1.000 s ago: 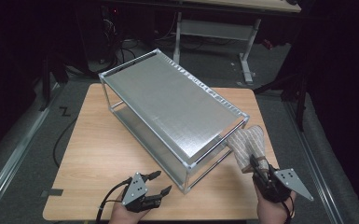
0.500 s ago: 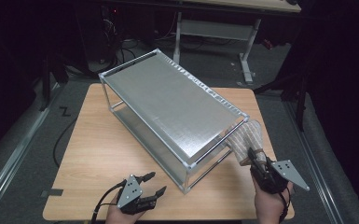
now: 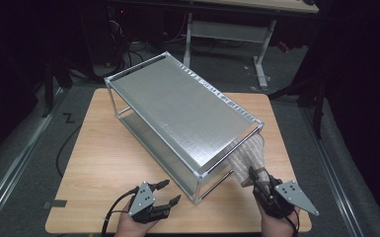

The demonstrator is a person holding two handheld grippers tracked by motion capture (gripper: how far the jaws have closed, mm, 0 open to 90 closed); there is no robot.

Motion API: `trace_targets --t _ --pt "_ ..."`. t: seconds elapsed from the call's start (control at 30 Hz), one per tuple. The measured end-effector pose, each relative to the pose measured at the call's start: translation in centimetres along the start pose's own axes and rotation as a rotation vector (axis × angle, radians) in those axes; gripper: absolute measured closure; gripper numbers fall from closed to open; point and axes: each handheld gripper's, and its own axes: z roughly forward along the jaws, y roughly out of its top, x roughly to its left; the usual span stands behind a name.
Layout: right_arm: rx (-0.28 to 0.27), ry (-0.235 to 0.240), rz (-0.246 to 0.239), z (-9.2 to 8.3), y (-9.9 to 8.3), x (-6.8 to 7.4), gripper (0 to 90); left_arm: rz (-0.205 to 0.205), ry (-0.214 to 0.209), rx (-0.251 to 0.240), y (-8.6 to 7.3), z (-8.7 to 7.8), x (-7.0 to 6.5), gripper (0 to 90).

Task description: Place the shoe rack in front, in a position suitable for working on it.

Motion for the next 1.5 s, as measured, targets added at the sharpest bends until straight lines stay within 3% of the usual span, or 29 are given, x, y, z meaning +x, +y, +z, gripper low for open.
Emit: trace_targets --t 0.13,0.27,0.47,0.8,1.0,1.17,1.5 --pt "0.001 0.026 -0.017 -0.6 -0.1 1.1 67.7 -0.003 -0.013 -0.007 0.3 0.6 0.1 38.4" --pt "-0.001 0.081 -0.043 -2.0 -0.2 3.3 67.7 0.009 -0.035 -0.010 0.6 1.6 -0.2 38.2" --pt "-0.005 0.139 -0.048 -2.9 -0.1 5.2 67.7 0.017 -0.052 -0.013 0.8 2.2 -0.5 38.2" --pt "0.001 0.216 -0.073 -3.2 -0.4 6.9 67.7 0.015 -0.065 -0.015 0.9 2.5 -0.6 38.3" --pt "0.004 0.224 -0.077 -3.2 -0.4 7.1 67.8 0.020 -0.065 -0.011 0.9 2.5 -0.6 38.3" --pt "-0.010 0.229 -0.035 -3.3 -0.2 6.6 67.7 0.021 -0.065 -0.009 0.9 2.5 -0.6 38.3" --pt "-0.030 0.191 -0.022 -3.3 0.2 5.4 67.6 0.020 -0.059 -0.007 0.8 2.1 -0.7 38.4"
